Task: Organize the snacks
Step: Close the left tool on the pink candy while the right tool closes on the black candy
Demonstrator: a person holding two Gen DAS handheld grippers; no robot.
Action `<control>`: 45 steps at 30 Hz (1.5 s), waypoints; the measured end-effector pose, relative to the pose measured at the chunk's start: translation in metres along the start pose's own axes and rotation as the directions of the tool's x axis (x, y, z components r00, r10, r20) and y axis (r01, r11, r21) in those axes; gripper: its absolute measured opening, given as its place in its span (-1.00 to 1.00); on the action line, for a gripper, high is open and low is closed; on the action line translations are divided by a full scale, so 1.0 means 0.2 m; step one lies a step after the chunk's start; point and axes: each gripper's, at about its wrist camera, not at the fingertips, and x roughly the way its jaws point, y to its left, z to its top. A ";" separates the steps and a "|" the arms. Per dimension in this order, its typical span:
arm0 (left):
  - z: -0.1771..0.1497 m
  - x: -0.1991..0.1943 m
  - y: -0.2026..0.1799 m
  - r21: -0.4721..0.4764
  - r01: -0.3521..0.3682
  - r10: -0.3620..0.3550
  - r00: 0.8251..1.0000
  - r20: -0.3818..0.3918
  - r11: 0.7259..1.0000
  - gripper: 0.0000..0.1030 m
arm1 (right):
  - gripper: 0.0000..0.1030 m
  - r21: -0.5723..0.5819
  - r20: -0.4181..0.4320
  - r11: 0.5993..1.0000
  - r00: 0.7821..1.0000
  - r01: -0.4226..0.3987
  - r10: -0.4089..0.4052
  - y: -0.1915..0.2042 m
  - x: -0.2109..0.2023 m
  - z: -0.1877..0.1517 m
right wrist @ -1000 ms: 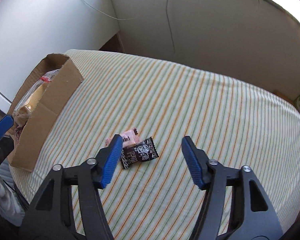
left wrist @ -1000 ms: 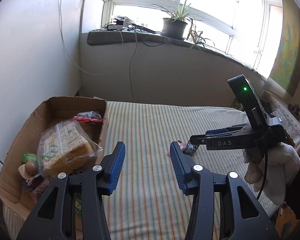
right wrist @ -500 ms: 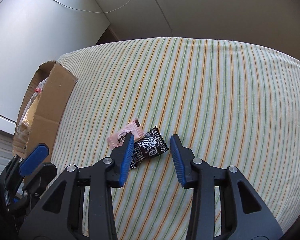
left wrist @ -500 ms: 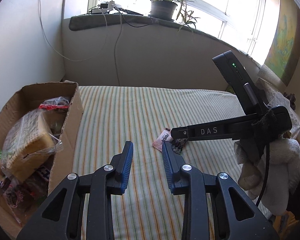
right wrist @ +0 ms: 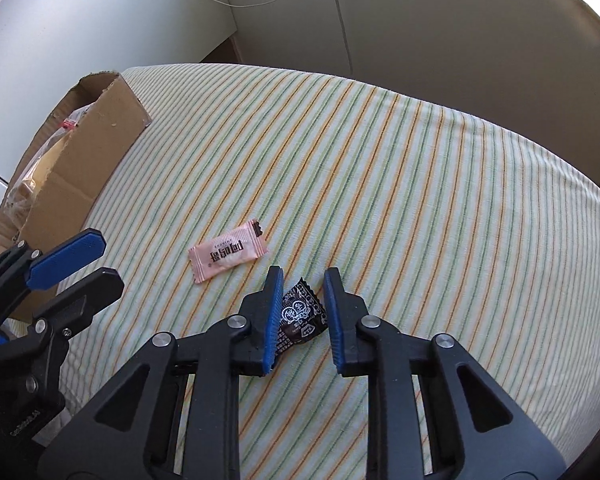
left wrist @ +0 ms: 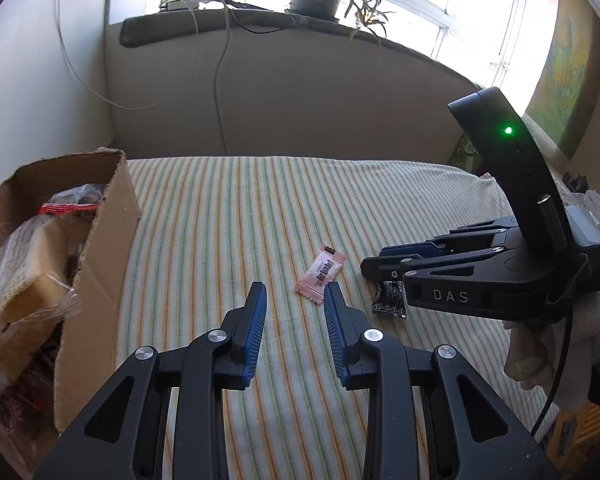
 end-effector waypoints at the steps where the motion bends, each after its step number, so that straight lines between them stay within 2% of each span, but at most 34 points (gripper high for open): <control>1: 0.00 0.02 -0.01 0.009 0.007 -0.007 1.000 -0.009 1.000 -0.46 | -0.61 -0.006 0.000 1.000 1.000 -0.006 0.006 -0.01 -0.01 -0.01; 6: 0.03 0.14 -0.07 0.068 0.020 -0.017 0.999 -0.044 0.998 -0.46 | -0.58 0.051 0.038 0.998 0.998 -0.044 0.042 -0.07 -0.10 -0.06; 14: 0.06 0.28 -0.16 0.163 0.006 0.010 0.995 -0.100 0.987 -0.46 | -0.57 0.189 -0.002 0.969 0.987 -0.160 0.163 -0.18 -0.13 -0.14; 19: 0.05 0.31 -0.18 0.173 -0.006 0.025 0.994 -0.104 0.985 -0.46 | -0.57 0.229 0.033 0.960 0.987 -0.162 0.158 -0.23 -0.18 -0.16; 21: 0.06 0.32 -0.16 0.171 -0.013 0.031 0.994 -0.104 0.985 -0.60 | -0.57 0.189 0.039 0.965 0.984 -0.180 0.176 -0.22 -0.20 -0.15; 24: 0.07 0.33 -0.14 0.147 -0.026 0.041 0.994 -0.105 0.989 -0.81 | -0.56 0.158 -0.001 0.970 0.982 -0.185 0.188 -0.18 -0.18 -0.16; 30: 0.07 0.31 -0.10 0.124 -0.022 0.035 0.994 -0.101 0.992 -0.90 | -0.56 0.203 -0.037 0.955 0.973 -0.215 0.227 -0.10 -0.08 -0.17; 37: 0.06 0.27 -0.01 0.057 -0.018 0.023 0.995 -0.094 0.998 -0.93 | -0.55 0.215 -0.032 0.960 0.981 -0.181 0.192 -0.07 -0.01 -0.07; 38: 0.06 0.27 0.00 0.049 -0.023 0.028 0.995 -0.092 0.999 -0.93 | -0.53 0.200 -0.031 0.965 0.983 -0.171 0.180 -0.05 -0.01 -0.06; 40: 0.06 0.25 0.03 0.032 -0.037 0.040 0.996 -0.086 0.999 -0.93 | -0.33 0.156 -0.032 0.976 0.986 -0.155 0.162 0.00 0.00 -0.05; 42: 0.05 0.23 0.07 0.009 -0.039 0.040 0.996 -0.080 0.999 -0.93 | -0.23 0.101 -0.028 0.988 0.992 -0.121 0.124 0.05 0.00 -0.05; 45: 0.04 0.21 0.10 -0.010 -0.044 0.043 0.996 -0.075 0.999 -0.93 | -0.27 0.005 -0.012 0.999 0.999 -0.033 0.033 0.14 0.00 -0.07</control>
